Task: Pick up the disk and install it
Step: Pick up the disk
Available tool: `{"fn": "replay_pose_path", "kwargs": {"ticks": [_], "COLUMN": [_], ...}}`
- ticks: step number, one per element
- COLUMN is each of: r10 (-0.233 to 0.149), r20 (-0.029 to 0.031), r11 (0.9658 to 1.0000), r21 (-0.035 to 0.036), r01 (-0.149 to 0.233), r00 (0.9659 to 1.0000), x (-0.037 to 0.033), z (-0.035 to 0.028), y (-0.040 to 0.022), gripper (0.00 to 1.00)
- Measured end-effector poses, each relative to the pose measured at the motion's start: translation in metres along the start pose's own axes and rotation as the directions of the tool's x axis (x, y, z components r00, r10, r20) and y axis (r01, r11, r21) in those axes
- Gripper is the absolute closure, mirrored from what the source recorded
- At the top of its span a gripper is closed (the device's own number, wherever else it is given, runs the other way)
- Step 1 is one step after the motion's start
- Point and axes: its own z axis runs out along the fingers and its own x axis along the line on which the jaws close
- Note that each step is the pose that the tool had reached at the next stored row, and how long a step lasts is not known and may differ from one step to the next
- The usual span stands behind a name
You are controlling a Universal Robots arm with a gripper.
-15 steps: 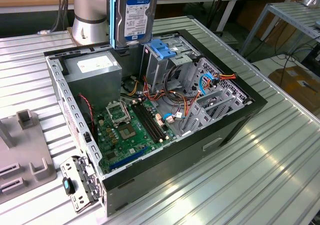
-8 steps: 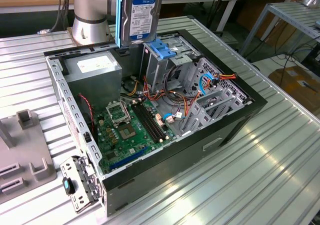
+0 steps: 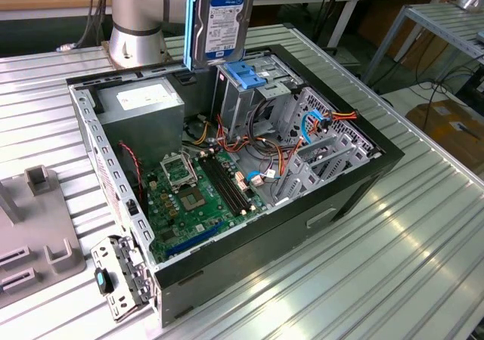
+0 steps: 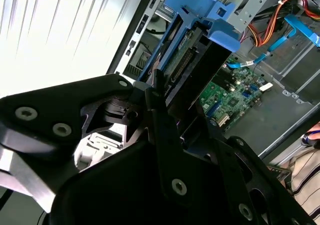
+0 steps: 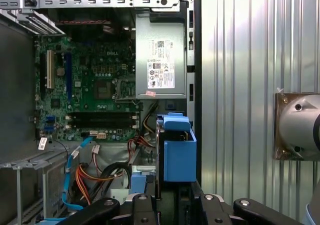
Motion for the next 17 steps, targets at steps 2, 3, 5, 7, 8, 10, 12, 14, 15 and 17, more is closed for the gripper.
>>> {"fn": "replay_pose_path", "kwargs": {"ticks": [2,3,5,7,8,10,12,14,15,17], "r10": [0.000,0.000,0.000,0.000,0.000,0.000,0.000,0.000,0.000,0.000], "r20": [0.0000,0.0000,0.0000,0.0000,0.0000,0.0001,0.0000,0.0001,0.0000,0.0000], "r11": [1.0000,1.0000,1.0000,1.0000,1.0000,1.0000,1.0000,1.0000,1.0000,1.0000], "r21": [0.0000,0.0000,0.0000,0.0000,0.0000,0.0000,0.0000,0.0000,0.0000,0.0000], "r01": [0.000,0.000,0.000,0.000,0.000,0.000,0.000,0.000,0.000,0.000], "r00": [1.0000,1.0000,1.0000,1.0000,1.0000,1.0000,1.0000,1.0000,1.0000,1.0000], "x": [0.0000,0.0000,0.0000,-0.0001,-0.0001,-0.0001,-0.0001,-0.0001,-0.0001,-0.0001], "z": [0.0000,0.0000,0.0000,0.0000,0.0000,0.0000,0.0000,0.0000,0.0000,0.0000], "y": [-0.0038,-0.0055,-0.0091,-0.0142,-0.0169,-0.0219,-0.0243,-0.0274,-0.0287,-0.0311], "gripper": [0.65,0.65,0.65,0.65,0.65,0.65,0.65,0.65,0.65,0.65]}}
